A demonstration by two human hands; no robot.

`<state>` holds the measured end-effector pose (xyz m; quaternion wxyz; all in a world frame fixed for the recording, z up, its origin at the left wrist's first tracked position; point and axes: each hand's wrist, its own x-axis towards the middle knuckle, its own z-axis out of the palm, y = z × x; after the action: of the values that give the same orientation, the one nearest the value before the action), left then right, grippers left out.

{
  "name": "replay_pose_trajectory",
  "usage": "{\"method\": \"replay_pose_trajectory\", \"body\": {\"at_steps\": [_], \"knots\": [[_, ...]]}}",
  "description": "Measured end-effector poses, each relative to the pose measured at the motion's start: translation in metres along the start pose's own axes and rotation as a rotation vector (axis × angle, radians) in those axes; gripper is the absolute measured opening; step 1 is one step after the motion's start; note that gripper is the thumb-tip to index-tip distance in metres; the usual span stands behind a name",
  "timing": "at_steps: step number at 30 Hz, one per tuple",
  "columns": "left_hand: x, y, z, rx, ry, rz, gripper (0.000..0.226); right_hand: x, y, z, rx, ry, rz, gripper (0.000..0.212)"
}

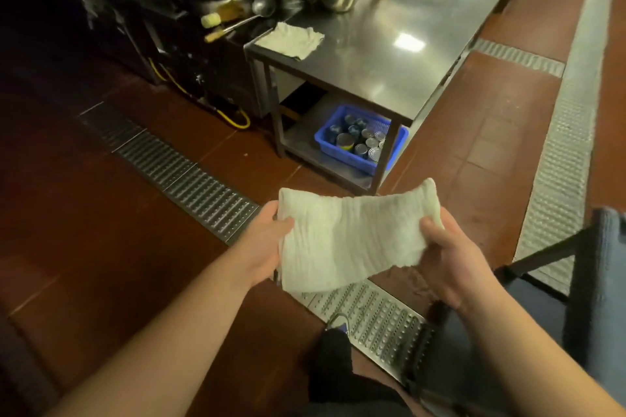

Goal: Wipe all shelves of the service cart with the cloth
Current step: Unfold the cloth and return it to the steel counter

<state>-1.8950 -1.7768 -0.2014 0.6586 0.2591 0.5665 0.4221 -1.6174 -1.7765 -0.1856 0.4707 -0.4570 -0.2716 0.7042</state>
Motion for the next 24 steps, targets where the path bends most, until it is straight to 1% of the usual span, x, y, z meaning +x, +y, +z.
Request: {"method": "replay_pose_trajectory", "body": {"at_steps": [4, 7, 10, 12, 18, 21, 24], "knots": [[0.074, 0.051, 0.007, 0.105, 0.084, 0.033, 0.040, 0.077, -0.030, -0.012, -0.034, 0.124, 0.010, 0.034], [0.125, 0.085, 0.007, 0.138, 0.144, 0.054, 0.037, 0.129, -0.048, -0.016, -0.094, 0.174, 0.015, 0.033], [0.168, 0.117, 0.010, 0.165, 0.159, 0.079, 0.030, 0.173, -0.057, -0.015, -0.086, 0.215, 0.018, 0.033], [0.197, 0.136, 0.013, 0.187, 0.157, 0.097, 0.030, 0.200, -0.060, -0.010, -0.059, 0.241, 0.020, 0.033], [0.297, 0.190, 0.016, 0.198, 0.099, 0.088, 0.035, 0.285, -0.073, 0.009, -0.206, 0.351, 0.018, 0.035], [0.359, 0.223, 0.015, 0.207, 0.033, 0.078, 0.035, 0.341, -0.087, 0.024, -0.215, 0.383, -0.020, 0.037], [0.423, 0.257, 0.012, 0.233, -0.033, 0.052, 0.033, 0.398, -0.099, 0.041, -0.197, 0.452, -0.044, 0.037]]}}
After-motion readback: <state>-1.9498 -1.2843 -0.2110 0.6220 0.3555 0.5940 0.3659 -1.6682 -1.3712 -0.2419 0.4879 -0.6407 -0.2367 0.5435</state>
